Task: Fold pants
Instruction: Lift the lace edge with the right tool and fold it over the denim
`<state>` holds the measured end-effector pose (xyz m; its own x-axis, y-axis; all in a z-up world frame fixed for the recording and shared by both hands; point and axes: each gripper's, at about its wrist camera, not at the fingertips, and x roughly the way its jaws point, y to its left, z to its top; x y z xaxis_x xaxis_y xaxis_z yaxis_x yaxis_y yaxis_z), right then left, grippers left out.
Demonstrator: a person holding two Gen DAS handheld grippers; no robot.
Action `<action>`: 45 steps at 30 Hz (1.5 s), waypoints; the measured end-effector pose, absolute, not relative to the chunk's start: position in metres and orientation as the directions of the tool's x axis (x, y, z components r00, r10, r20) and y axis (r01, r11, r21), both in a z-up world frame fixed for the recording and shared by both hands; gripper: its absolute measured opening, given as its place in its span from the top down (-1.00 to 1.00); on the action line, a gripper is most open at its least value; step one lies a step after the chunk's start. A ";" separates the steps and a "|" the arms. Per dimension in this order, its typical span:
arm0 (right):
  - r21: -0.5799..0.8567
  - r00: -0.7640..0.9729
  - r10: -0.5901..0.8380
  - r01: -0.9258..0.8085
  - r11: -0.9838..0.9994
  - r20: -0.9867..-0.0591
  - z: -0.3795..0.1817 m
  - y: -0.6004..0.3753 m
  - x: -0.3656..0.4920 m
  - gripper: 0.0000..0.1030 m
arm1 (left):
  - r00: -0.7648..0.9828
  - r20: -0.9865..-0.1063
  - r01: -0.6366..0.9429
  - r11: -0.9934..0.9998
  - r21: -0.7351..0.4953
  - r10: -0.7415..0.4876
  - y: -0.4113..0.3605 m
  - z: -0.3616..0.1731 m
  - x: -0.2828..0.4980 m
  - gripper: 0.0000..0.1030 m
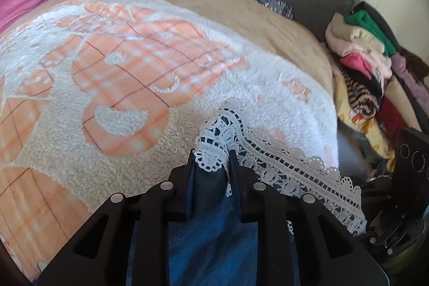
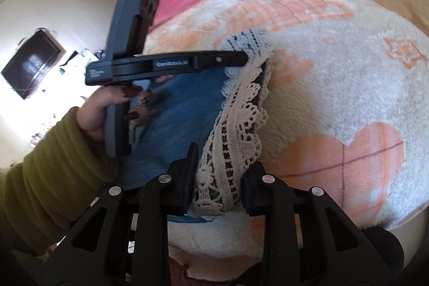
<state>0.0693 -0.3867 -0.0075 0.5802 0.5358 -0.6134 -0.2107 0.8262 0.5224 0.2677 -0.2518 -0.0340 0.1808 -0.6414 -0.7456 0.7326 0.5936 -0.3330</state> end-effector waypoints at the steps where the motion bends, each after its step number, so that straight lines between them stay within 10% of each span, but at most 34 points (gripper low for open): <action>1: 0.521 0.590 0.543 -0.229 0.822 -0.598 -0.004 -0.384 0.068 0.61 | 0.181 -0.730 0.729 0.589 -0.350 -0.659 -0.245 -0.029 0.266 0.58; 17: 0.390 0.480 0.648 -0.533 0.751 -0.591 0.032 -0.240 0.072 0.61 | 0.367 -0.637 0.595 0.697 -0.401 -0.679 -0.086 0.016 0.227 0.54; 32: 0.092 0.427 0.497 -0.682 0.725 -0.756 -0.010 -0.134 0.041 0.12 | 0.474 -0.507 0.246 0.662 -0.708 -0.720 0.050 -0.010 0.201 -0.45; 45: 0.025 0.486 0.506 -0.703 0.711 -0.712 0.004 -0.140 0.005 -0.19 | 0.446 -0.568 0.229 0.702 -0.675 -0.692 0.041 -0.031 0.205 -0.27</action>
